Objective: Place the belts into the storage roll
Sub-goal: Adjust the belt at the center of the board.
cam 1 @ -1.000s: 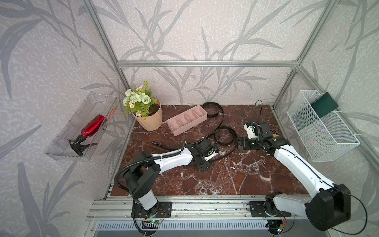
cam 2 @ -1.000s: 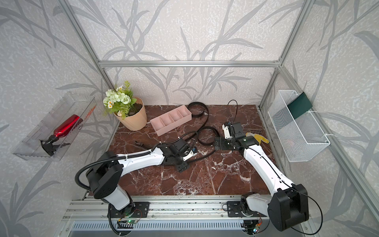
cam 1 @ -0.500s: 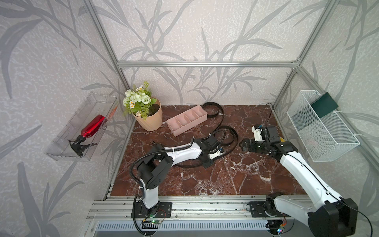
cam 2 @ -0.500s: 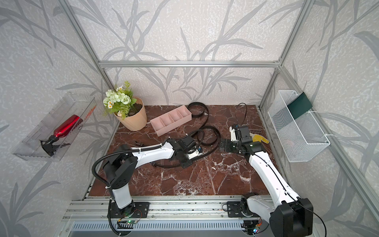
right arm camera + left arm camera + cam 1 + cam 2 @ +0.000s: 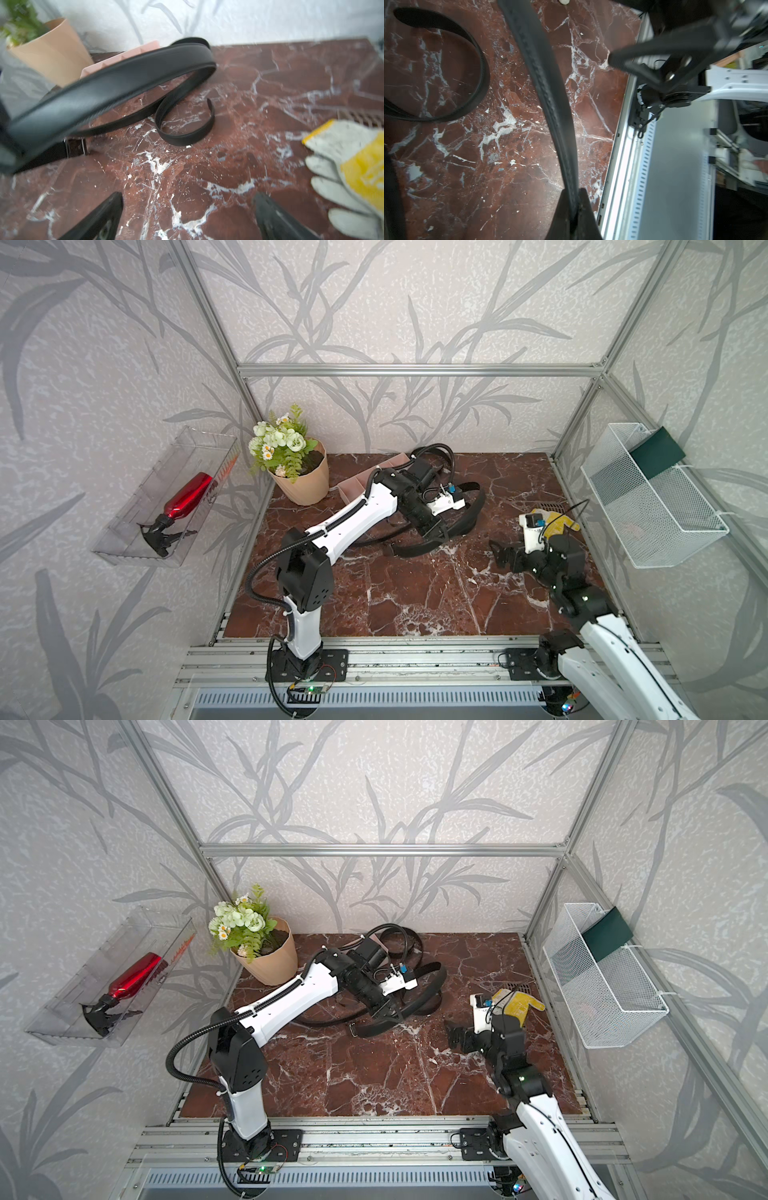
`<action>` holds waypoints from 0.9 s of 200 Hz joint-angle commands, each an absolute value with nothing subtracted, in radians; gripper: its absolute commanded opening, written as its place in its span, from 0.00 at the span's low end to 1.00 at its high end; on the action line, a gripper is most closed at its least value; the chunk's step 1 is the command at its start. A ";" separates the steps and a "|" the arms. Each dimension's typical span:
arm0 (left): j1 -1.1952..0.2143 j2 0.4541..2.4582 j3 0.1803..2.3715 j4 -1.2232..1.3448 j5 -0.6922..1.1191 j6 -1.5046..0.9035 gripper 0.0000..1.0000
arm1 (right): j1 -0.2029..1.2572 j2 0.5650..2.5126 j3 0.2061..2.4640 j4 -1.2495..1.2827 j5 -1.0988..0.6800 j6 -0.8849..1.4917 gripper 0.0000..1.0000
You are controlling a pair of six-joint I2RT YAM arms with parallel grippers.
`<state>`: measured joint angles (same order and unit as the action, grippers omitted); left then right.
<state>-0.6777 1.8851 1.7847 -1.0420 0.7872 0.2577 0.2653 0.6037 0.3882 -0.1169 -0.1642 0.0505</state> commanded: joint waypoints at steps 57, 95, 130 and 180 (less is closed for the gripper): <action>-0.668 1.884 1.745 -1.158 1.123 0.244 0.00 | 0.394 1.076 0.400 0.687 0.067 -0.344 1.00; -0.654 1.883 1.738 -1.182 1.144 0.264 0.00 | 0.405 1.289 0.537 0.850 0.108 -0.361 1.00; -0.635 1.874 1.720 -1.175 1.172 0.251 0.00 | 0.402 1.347 0.634 0.869 0.095 -0.378 0.92; -0.606 1.823 1.665 -1.141 1.208 0.213 0.00 | 0.397 1.411 0.724 0.926 -0.070 -0.317 0.93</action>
<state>-0.6037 1.8748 1.7073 -1.0775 1.1522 0.2241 0.4019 1.3880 0.6468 0.7868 0.0284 -0.3794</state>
